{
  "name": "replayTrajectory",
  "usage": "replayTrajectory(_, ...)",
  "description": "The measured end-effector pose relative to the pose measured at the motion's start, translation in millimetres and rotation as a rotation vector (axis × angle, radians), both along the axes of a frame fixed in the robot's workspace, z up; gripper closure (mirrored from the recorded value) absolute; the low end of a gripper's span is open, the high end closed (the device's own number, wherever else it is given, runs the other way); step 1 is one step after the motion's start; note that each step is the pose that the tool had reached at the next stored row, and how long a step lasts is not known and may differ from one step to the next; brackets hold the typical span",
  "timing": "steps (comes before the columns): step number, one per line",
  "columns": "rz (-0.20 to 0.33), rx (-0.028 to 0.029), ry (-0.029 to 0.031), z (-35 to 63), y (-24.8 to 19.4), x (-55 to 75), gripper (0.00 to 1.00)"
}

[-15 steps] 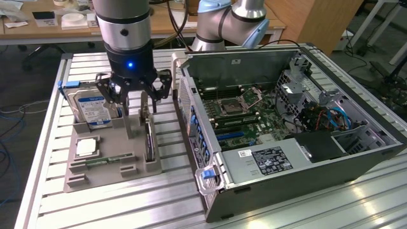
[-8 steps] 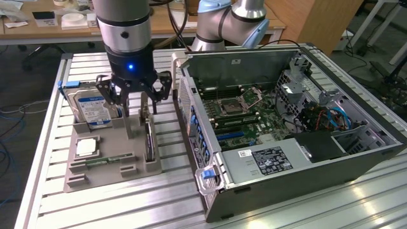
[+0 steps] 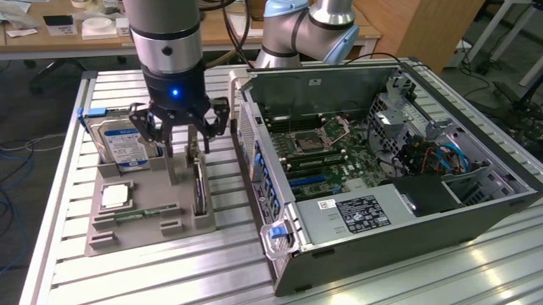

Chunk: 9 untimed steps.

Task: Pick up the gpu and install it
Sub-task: 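Pick up the gpu and move the gpu toward the slot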

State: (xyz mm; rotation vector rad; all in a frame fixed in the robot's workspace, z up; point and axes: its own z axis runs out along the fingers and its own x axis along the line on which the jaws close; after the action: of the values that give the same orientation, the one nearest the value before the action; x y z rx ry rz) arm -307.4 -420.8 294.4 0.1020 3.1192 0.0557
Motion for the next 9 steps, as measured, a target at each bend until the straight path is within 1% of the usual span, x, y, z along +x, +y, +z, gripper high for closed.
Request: replayTrajectory(9,0.0,-0.0001,-0.0039,-6.4,0.0,0.0,0.35)
